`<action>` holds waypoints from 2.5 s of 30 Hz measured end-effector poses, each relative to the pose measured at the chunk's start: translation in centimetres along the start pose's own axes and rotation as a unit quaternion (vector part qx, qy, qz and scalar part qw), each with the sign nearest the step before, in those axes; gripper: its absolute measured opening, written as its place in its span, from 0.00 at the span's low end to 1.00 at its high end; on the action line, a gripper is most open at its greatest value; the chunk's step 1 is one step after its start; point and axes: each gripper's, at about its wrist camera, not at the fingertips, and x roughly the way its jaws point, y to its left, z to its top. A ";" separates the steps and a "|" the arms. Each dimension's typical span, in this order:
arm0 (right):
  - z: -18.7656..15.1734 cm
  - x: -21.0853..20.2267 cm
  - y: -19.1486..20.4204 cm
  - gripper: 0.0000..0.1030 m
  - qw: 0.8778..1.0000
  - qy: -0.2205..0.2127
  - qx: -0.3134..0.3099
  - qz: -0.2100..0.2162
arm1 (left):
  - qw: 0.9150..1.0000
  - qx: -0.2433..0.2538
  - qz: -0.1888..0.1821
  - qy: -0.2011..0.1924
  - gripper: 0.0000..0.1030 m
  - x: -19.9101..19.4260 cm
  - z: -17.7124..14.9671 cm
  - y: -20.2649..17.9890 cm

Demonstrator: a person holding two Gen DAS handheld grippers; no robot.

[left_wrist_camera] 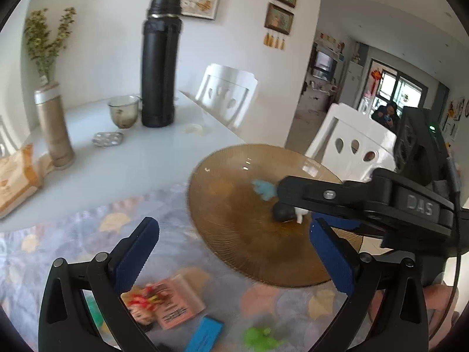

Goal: Organize rigid objects
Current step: 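Carry both figures over the brown glass bowl and open both tools to drop them, then grasp the black USB stick with the right tool while the left tool moves to the clear cup, then close the left tool on the clear plastic cup and lift it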

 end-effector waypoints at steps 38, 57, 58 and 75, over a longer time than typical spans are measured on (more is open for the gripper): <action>-20.4 4.5 7.2 0.74 0.917 0.136 -0.355 -0.120 | 0.961 -0.150 0.206 0.108 1.00 -4.1 -13.7 19.9; -21.5 3.7 8.2 0.23 0.919 0.112 -0.374 -0.057 | 0.961 -0.156 0.201 0.107 1.00 -3.4 -13.0 20.5; -21.6 3.6 8.4 0.23 0.917 0.107 -0.379 -0.062 | 0.961 -0.156 0.201 0.107 1.00 -3.4 -13.0 20.5; -21.7 0.7 9.0 0.23 0.920 0.033 -0.389 -0.025 | 0.956 -0.151 0.233 0.095 0.44 -4.0 -12.7 20.2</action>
